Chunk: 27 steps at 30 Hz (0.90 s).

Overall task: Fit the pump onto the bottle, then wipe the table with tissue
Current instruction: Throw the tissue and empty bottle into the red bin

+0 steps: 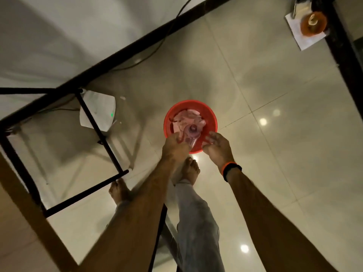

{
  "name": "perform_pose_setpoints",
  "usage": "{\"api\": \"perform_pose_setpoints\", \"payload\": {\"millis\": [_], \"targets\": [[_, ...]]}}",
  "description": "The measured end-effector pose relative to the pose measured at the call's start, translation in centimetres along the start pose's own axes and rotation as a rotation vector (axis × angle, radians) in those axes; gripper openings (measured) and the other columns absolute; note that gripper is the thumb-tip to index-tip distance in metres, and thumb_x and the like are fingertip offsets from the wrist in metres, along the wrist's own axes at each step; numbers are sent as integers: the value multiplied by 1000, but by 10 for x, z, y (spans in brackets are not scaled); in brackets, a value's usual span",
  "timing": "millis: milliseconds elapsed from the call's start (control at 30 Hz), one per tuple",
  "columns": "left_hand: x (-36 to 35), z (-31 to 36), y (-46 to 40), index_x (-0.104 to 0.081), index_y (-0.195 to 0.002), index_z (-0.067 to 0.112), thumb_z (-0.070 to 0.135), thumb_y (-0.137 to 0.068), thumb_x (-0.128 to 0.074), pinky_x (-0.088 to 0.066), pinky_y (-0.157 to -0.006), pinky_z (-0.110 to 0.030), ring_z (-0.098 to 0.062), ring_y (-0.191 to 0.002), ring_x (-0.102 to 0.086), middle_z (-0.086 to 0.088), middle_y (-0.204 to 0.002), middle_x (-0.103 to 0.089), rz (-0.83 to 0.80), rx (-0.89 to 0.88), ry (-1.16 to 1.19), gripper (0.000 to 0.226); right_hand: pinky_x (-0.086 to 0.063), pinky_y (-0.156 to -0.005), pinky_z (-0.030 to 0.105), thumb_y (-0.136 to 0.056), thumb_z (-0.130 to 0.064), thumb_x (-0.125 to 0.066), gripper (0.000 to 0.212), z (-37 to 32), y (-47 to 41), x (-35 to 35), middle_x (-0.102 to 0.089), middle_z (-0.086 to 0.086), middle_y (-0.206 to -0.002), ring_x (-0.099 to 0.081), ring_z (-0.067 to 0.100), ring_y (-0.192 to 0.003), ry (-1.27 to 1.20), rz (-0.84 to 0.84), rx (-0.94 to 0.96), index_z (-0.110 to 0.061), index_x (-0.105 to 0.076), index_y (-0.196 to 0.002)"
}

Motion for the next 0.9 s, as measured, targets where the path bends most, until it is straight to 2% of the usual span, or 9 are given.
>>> {"api": "perform_pose_setpoints", "payload": {"millis": [100, 233, 367, 567, 633, 700, 767, 833, 900], "targets": [[2, 0, 0, -56, -117, -4, -3, -83, -58, -50, -99, -50, -43, -114, -58, -27, -118, -62, -17, 32, 50, 34, -52, -96, 33, -83, 6, -61, 43, -5, -2, 0, -63, -13, -92, -65, 18, -100, 42, 6, -5, -11, -55, -122], [12, 10, 19, -55, -125, 0, 1, -84, -59, -49, -102, -47, -37, -116, -59, -21, -122, -63, -59, 3, 12, 42, -48, -102, 46, -82, 6, -62, 35, -21, 21, 4, -67, -3, -98, -63, 25, -109, 70, -2, 3, -20, -57, -106], [34, 29, 57, -57, -126, 7, 4, -84, -60, -49, -101, -40, -27, -114, -60, -8, -123, -65, -35, -5, 5, 42, -49, -101, 46, -82, 4, -63, 31, -52, 61, 7, -68, -1, -97, -64, 24, -107, 71, 11, 39, -20, -59, -102], [76, 75, 128, -61, -117, 2, 6, -76, -62, -50, -99, -49, -37, -114, -60, -19, -119, -65, -42, -126, -7, 42, -50, -100, 39, -83, 2, -59, 33, -116, 140, 8, -71, 3, -109, -65, 19, -105, 124, 38, 160, -13, -63, -112], [94, 87, 153, -62, -108, 5, 15, -69, -63, -51, -96, -41, -29, -104, -62, -10, -110, -67, -32, -150, 11, 41, -52, -93, 30, -81, 1, -60, 32, -139, 171, 4, -71, 1, -107, -65, 17, -102, 125, 40, 220, -18, -63, -107], [118, 96, 177, -61, -83, 19, 21, -67, -65, -49, -86, -35, -20, -90, -55, 6, -86, -63, 19, -193, 58, 16, -50, -83, 19, -79, 1, -62, 32, -160, 200, -4, -71, -2, -104, -65, 14, -99, 133, 42, 285, -21, -63, -103], [143, 105, 201, -62, -71, 26, 17, -75, -70, -50, -76, -29, -17, -87, -56, 17, -73, -62, 54, -260, 68, 13, -50, -87, 20, -80, 1, -62, 33, -178, 230, -16, -71, -3, -104, -65, 13, -101, 128, 35, 339, -18, -64, -107], [165, 109, 218, -67, -103, 22, 16, -78, -73, -51, -93, -35, -21, -106, -61, 4, -104, -70, 41, -308, 76, 26, -49, -95, 25, -81, 3, -61, 34, -195, 256, -30, -70, 0, -107, -65, 12, -103, 140, 17, 384, -16, -62, -108], [196, 107, 234, -56, -128, 9, 18, -79, -75, -44, -107, -37, -20, -119, -57, -3, -124, -62, 61, -349, 74, 53, -49, -96, 25, -82, 7, -55, 36, -211, 286, -51, -69, 1, -111, -64, 9, -100, 170, -6, 447, -17, -61, -108]]}}
Point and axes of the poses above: each hand's wrist, its own y-axis away from the middle knuckle, its own x-axis out of the back of the hand, z = x × y, the point moved 8 cm from there along -y, towards the middle knuckle
